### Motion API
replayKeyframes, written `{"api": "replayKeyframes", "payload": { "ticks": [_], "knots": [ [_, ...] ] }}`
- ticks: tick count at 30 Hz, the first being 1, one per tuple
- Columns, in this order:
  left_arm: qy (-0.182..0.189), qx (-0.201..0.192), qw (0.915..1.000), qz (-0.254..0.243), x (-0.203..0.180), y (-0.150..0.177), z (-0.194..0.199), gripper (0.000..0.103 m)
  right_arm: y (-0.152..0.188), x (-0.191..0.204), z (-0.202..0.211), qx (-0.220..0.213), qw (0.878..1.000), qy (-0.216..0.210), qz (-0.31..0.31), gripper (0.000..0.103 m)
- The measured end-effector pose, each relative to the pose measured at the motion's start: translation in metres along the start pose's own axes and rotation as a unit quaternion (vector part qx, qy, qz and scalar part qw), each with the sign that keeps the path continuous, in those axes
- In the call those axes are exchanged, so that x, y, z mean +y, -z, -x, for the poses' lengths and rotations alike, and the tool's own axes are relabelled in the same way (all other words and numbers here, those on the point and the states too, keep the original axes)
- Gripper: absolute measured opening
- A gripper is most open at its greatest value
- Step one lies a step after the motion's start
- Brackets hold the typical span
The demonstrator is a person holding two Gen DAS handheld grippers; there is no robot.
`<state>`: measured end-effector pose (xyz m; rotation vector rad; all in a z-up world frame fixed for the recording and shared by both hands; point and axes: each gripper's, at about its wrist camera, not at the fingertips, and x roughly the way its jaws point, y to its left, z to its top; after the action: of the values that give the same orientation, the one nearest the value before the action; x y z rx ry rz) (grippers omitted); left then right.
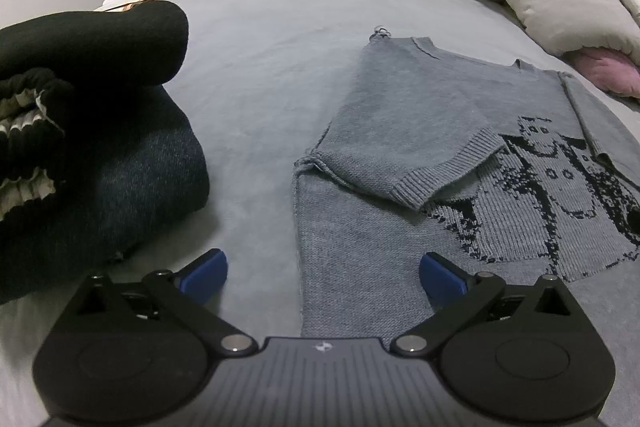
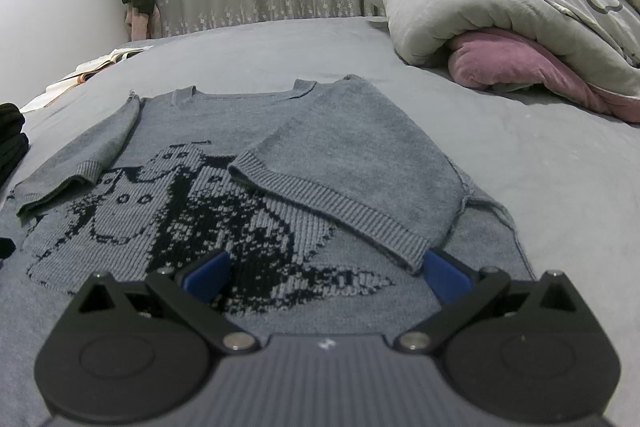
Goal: Fold clothes
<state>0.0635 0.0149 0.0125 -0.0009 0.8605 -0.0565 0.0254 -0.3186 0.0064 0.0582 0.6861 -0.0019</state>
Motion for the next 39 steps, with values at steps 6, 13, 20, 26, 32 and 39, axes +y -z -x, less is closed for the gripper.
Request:
{"api": "replayKeyframes", "payload": {
  "ticks": [6, 13, 20, 26, 32, 39],
  "knots": [
    [-0.005, -0.010, 0.9999, 0.005, -0.001, 0.003, 0.000, 0.103, 0.000, 0.000, 0.000, 0.000, 1.000, 0.001, 0.001, 0.103],
    [-0.006, -0.018, 0.9998, 0.007, -0.001, 0.005, 0.000, 0.103, -0.001, 0.001, 0.000, 0.000, 1.000, 0.001, 0.001, 0.103],
    [-0.011, -0.024, 0.9996, 0.011, -0.003, 0.006, 0.001, 0.103, -0.001, 0.001, 0.001, 0.000, 1.000, 0.002, 0.001, 0.103],
    [-0.009, -0.015, 0.9996, 0.021, -0.003, 0.007, 0.007, 0.103, -0.001, 0.002, 0.000, 0.003, 1.000, 0.007, 0.005, 0.103],
    [0.008, 0.016, 0.9992, 0.036, 0.003, 0.017, 0.026, 0.103, -0.006, 0.000, 0.012, 0.028, 0.999, 0.014, -0.016, 0.103],
    [0.025, 0.024, 0.9986, 0.040, 0.009, 0.044, 0.052, 0.103, -0.006, -0.028, 0.061, 0.039, 0.997, -0.007, -0.068, 0.103]
  ]
}}
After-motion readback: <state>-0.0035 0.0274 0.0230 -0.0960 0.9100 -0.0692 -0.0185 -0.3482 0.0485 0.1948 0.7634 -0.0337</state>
